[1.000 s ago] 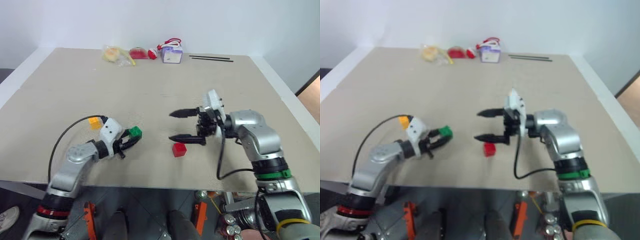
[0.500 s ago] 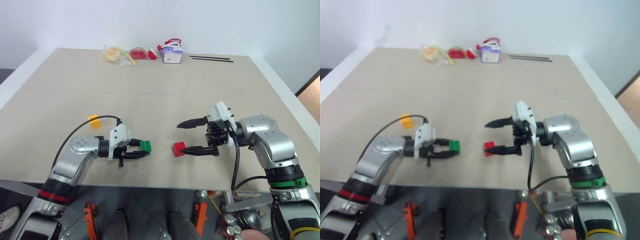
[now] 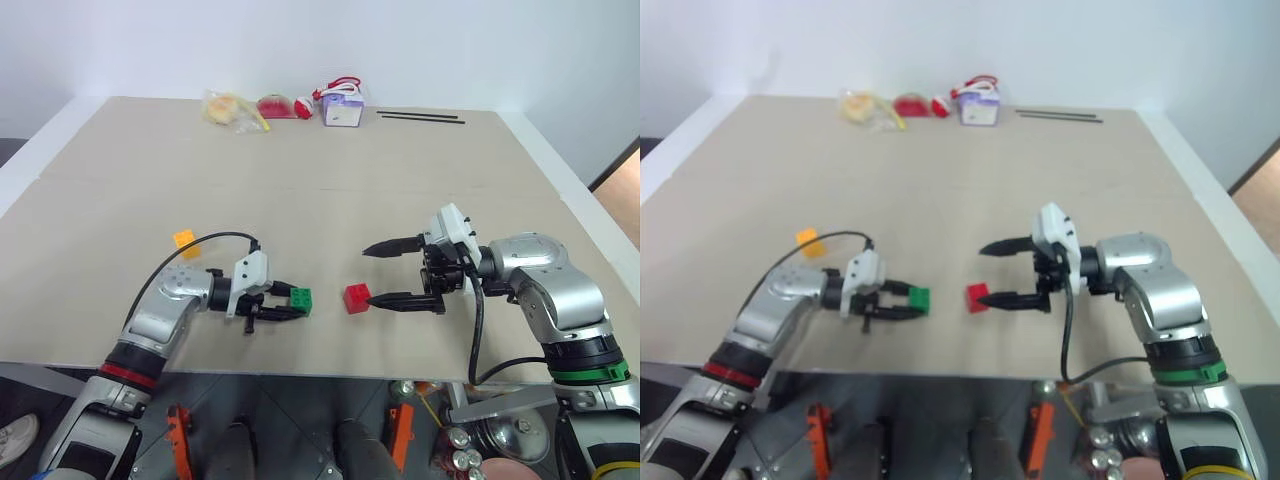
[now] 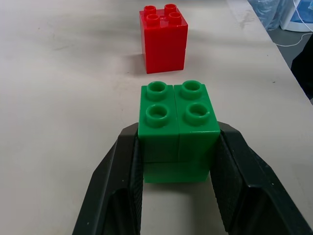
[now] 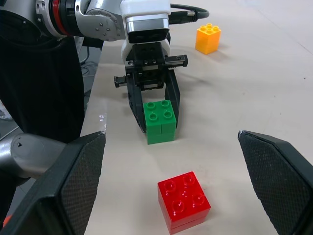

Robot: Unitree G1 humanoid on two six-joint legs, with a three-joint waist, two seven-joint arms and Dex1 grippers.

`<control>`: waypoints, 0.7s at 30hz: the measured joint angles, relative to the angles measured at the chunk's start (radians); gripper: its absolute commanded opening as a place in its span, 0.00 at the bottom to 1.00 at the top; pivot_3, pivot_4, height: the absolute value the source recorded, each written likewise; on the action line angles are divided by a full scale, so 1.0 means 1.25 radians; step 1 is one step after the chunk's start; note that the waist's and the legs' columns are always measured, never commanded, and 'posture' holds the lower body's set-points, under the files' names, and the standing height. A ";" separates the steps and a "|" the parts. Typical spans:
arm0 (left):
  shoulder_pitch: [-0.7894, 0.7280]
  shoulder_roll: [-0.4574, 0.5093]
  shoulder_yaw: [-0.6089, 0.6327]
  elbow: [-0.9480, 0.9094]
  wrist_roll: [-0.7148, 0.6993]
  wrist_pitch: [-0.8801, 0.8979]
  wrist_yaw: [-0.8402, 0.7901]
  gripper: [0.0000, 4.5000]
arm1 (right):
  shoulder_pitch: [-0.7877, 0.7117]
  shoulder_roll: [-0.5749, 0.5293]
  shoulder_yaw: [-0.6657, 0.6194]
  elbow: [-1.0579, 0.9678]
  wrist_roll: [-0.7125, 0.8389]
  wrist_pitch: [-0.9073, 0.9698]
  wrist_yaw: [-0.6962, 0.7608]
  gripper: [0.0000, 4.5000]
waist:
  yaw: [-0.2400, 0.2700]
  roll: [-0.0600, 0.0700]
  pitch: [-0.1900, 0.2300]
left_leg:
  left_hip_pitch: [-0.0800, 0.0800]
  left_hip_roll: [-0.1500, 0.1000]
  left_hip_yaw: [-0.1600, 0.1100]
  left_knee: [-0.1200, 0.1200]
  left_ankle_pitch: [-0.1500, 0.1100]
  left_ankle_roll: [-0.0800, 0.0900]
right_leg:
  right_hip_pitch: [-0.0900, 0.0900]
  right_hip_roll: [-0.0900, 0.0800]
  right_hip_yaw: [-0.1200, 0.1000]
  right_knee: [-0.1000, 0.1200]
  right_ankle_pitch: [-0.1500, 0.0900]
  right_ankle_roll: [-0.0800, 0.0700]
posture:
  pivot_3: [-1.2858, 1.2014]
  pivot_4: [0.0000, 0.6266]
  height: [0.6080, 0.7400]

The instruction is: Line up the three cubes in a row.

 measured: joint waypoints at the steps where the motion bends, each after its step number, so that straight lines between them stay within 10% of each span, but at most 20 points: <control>1: -0.005 -0.001 0.000 0.005 0.001 -0.002 -0.001 0.29 | 0.000 0.000 0.000 0.000 0.000 0.001 -0.003 1.00 | 0.000 0.000 0.000 | 0.000 0.000 0.000 0.000 0.000 0.000 | 0.000 0.000 0.000 0.000 0.000 0.000 | 0.52 0.24 0.98; 15: -0.017 -0.013 0.001 0.027 0.014 -0.011 -0.005 0.29 | 0.000 0.000 0.000 0.003 0.000 0.004 -0.011 1.00 | 0.000 0.000 0.000 | 0.000 0.000 0.000 0.000 0.000 0.000 | 0.000 0.000 0.000 0.000 0.000 0.000 | 0.52 0.24 0.98; 16: -0.018 -0.015 0.002 0.029 0.014 -0.011 -0.005 0.53 | 0.000 0.000 0.000 0.003 0.000 0.003 -0.011 1.00 | 0.000 0.000 0.000 | 0.000 0.000 0.000 0.000 0.000 0.000 | 0.000 0.000 0.000 0.000 0.000 0.000 | 0.52 0.24 0.98; 21: -0.019 -0.022 0.002 0.037 0.015 -0.005 -0.006 0.92 | -0.001 0.000 0.000 0.011 -0.001 -0.002 -0.011 1.00 | 0.000 0.000 0.000 | 0.000 0.000 0.000 0.000 0.000 0.000 | 0.000 0.000 0.000 0.000 0.000 0.000 | 0.52 0.24 0.98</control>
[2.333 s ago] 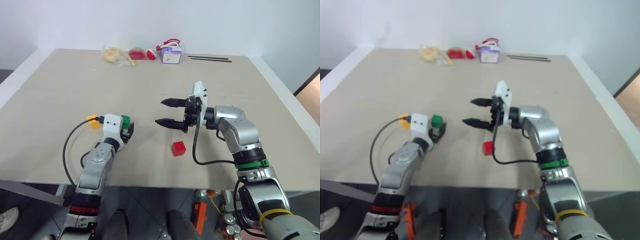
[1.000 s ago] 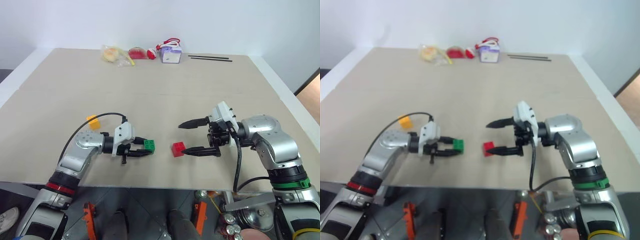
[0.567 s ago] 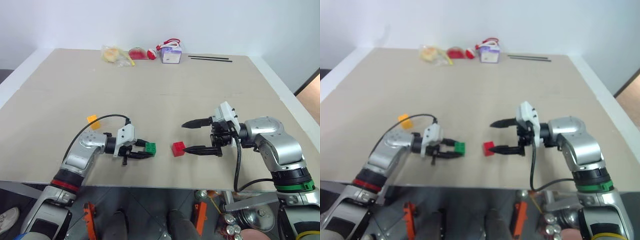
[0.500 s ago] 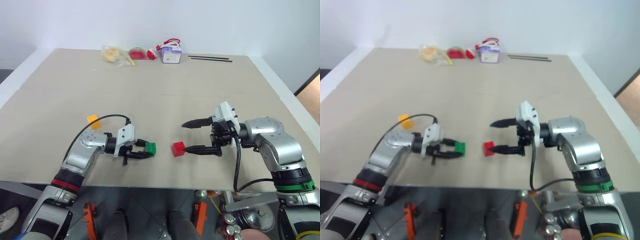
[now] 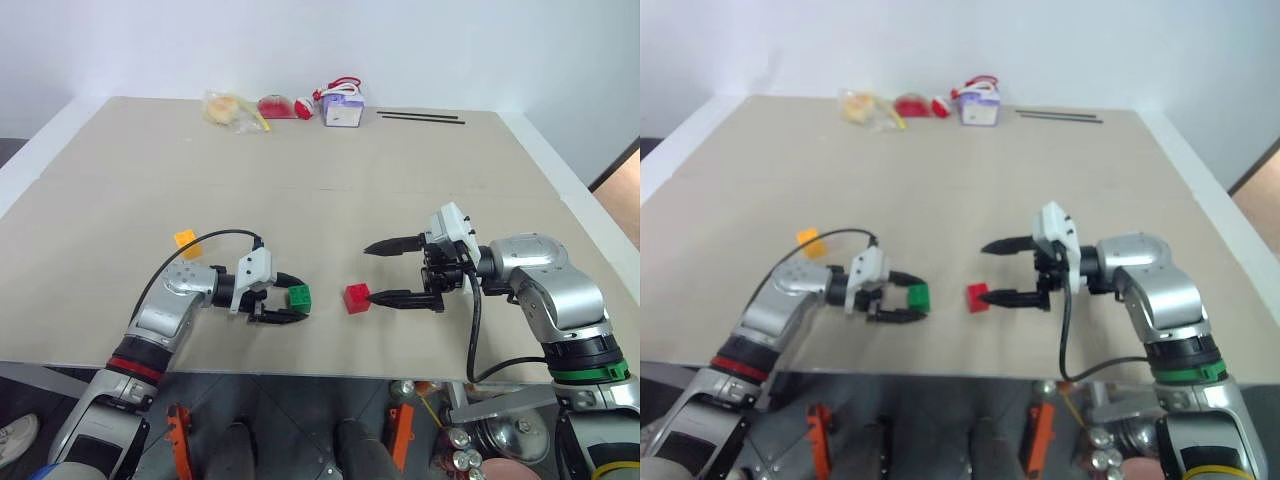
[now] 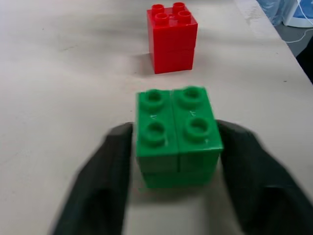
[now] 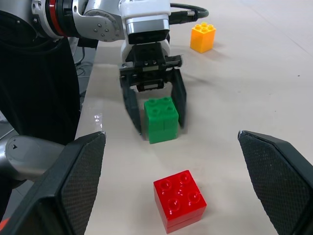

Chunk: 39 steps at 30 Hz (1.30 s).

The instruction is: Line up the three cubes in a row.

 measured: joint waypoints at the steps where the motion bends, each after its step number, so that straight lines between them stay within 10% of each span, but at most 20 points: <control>1: 0.000 0.000 0.000 0.000 0.000 0.001 -0.001 0.97 | 0.000 0.000 0.000 0.000 0.000 0.000 0.000 1.00 | 0.000 0.000 0.000 | 0.000 0.000 0.000 0.000 0.000 0.000 | 0.000 0.000 0.000 0.000 0.000 0.000 | 0.52 0.24 0.98; 10: 0.034 -0.003 0.063 -0.156 -0.090 0.107 0.048 0.99 | -0.013 0.000 0.000 0.008 0.012 0.009 0.007 1.00 | 0.000 0.000 0.000 | 0.000 0.000 0.000 0.000 0.000 0.000 | 0.000 0.000 0.000 0.000 0.000 0.000 | 0.52 0.24 0.98; 21: 0.180 -0.280 0.208 -0.471 0.072 0.248 0.784 0.99 | -0.129 0.082 -0.018 0.089 0.039 0.025 -0.039 1.00 | 0.001 0.000 0.000 | 0.001 0.000 -0.002 0.003 0.000 0.000 | 0.003 0.001 0.000 0.000 0.001 0.001 | 0.52 0.24 0.98; 31: 0.140 -0.409 0.283 -0.418 0.272 0.317 1.219 0.99 | -0.240 0.149 0.042 0.256 -0.025 -0.053 0.019 1.00 | 0.000 0.000 0.000 | 0.001 0.000 -0.003 0.002 0.000 0.000 | 0.002 0.002 0.000 0.000 0.002 0.002 | 0.52 0.24 0.98; 39: 0.139 -0.423 0.318 -0.318 0.259 0.323 1.258 0.99 | -0.265 0.167 0.046 0.312 -0.050 -0.089 0.041 1.00 | 0.000 0.000 0.000 | 0.000 0.000 -0.003 0.001 0.000 -0.001 | 0.002 0.002 0.000 0.000 0.001 0.002 | 0.52 0.24 0.98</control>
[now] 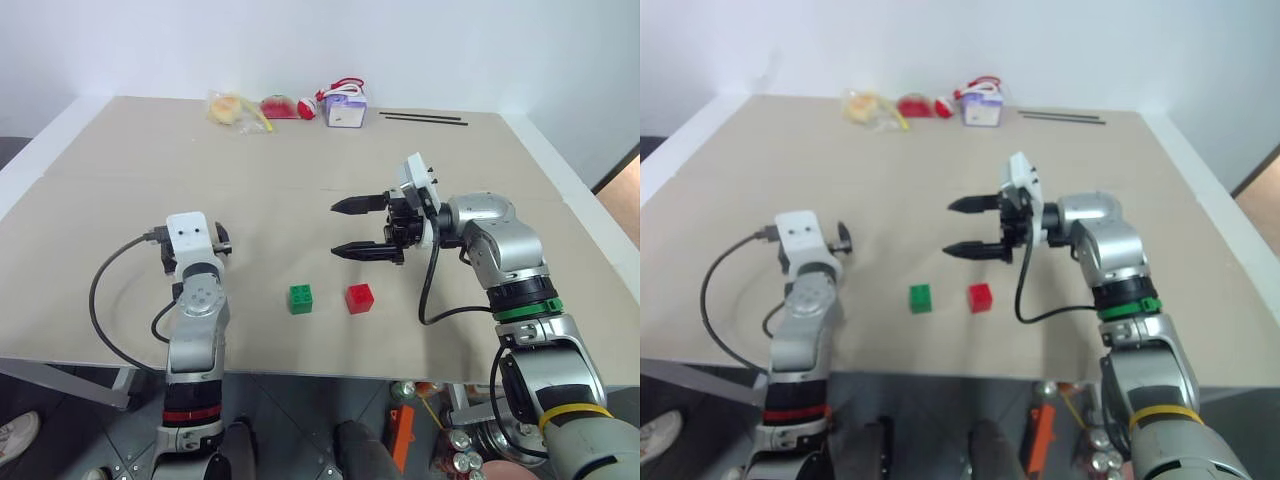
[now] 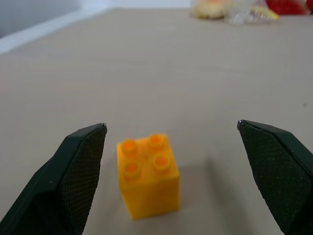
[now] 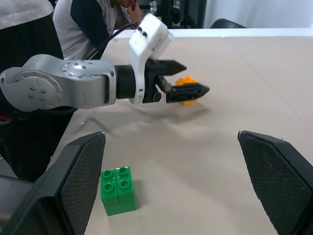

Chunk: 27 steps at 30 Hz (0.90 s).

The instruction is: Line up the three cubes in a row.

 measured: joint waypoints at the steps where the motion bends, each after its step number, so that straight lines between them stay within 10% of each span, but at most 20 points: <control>1: 0.000 -0.004 0.004 0.010 -0.004 0.000 0.005 0.99 | 0.000 0.001 0.000 0.000 -0.001 0.000 0.002 1.00 | 0.000 0.000 0.000 | 0.000 0.000 0.000 0.000 0.000 0.000 | 0.000 0.000 0.000 0.000 0.000 0.000 | 0.52 0.24 0.98; 14: 0.000 0.000 0.016 0.047 -0.028 -0.001 0.013 0.99 | -0.011 0.011 -0.002 0.025 -0.017 -0.020 0.002 1.00 | 0.000 0.000 0.000 | 0.000 0.000 0.000 0.000 0.000 -0.001 | 0.000 0.000 0.000 0.000 0.000 0.000 | 0.52 0.24 0.98; 22: -0.002 0.002 0.030 0.073 -0.035 -0.018 0.027 0.34 | -0.021 0.015 -0.008 0.042 -0.013 0.001 -0.009 1.00 | 0.000 0.000 0.000 | 0.000 0.000 0.000 0.000 0.000 -0.001 | 0.000 0.000 0.000 0.000 0.000 0.000 | 0.52 0.24 0.98; 27: -0.009 0.002 0.031 0.074 -0.039 -0.025 0.034 0.29 | -0.021 0.019 -0.009 0.042 -0.013 0.004 -0.009 1.00 | 0.000 0.000 0.000 | 0.000 0.000 0.000 0.000 0.000 -0.001 | 0.000 0.000 0.000 0.000 0.000 0.000 | 0.52 0.24 0.98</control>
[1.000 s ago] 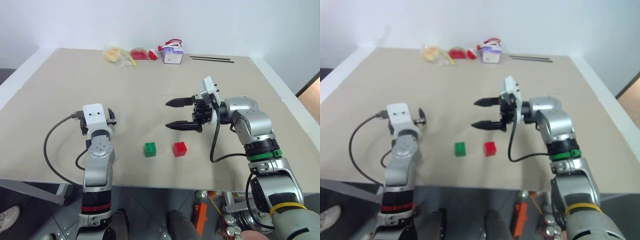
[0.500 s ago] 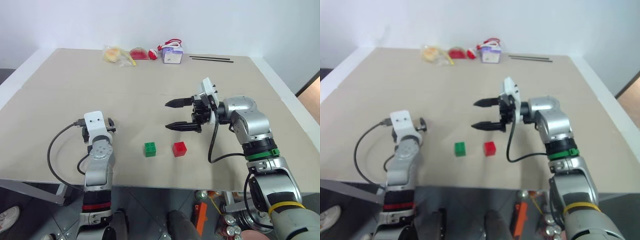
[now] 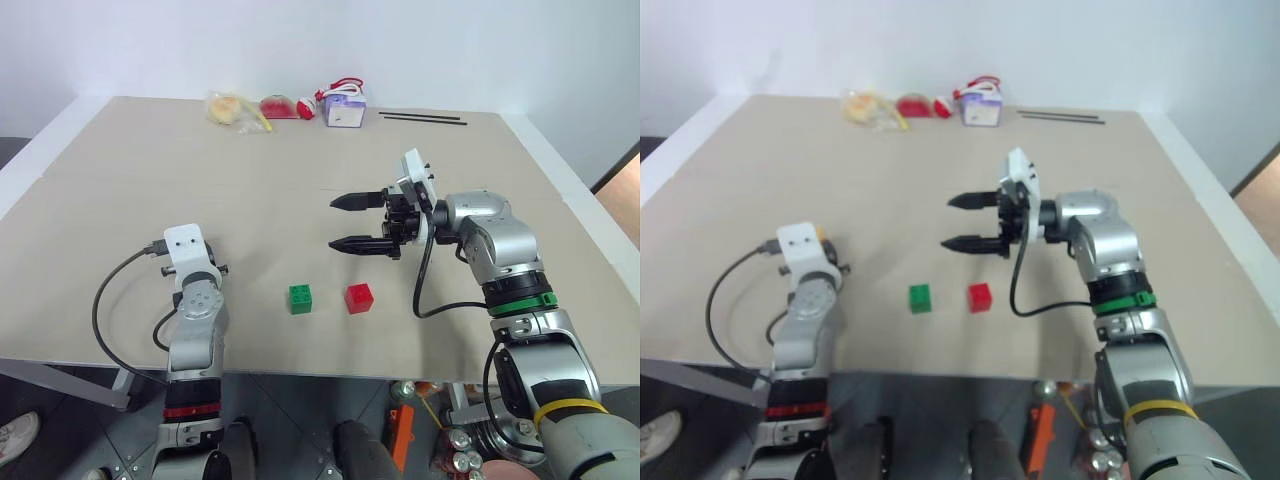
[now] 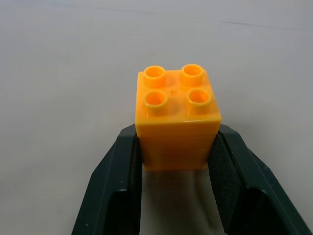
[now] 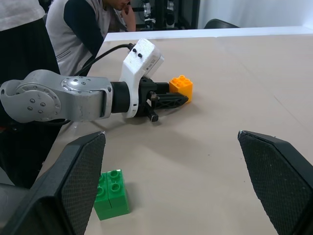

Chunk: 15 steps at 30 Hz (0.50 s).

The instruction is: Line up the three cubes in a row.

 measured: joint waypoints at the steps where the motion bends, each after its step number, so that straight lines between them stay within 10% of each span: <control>1: -0.001 0.000 0.001 0.000 -0.001 -0.001 0.001 0.29 | 0.000 0.002 0.000 0.000 0.001 0.000 0.000 1.00 | 0.000 0.000 0.000 | 0.000 0.000 0.000 0.000 0.000 0.000 | 0.000 0.000 0.000 0.000 0.000 0.000 | 0.52 0.24 0.98; 8: 0.000 0.021 -0.003 0.002 -0.018 -0.009 -0.039 0.29 | 0.000 0.004 -0.004 0.000 0.011 0.012 0.003 1.00 | 0.000 0.000 0.000 | 0.000 0.000 0.000 0.000 0.000 0.000 | 0.000 0.000 0.000 0.000 0.000 0.000 | 0.52 0.24 0.98; 15: 0.059 0.266 -0.107 -0.053 -0.175 -0.094 -0.526 0.29 | 0.044 -0.069 -0.005 -0.073 0.031 0.032 0.064 1.00 | -0.001 0.000 0.000 | 0.000 0.000 0.000 -0.001 -0.002 -0.003 | -0.001 0.000 0.000 0.000 -0.002 -0.001 | 0.52 0.24 0.98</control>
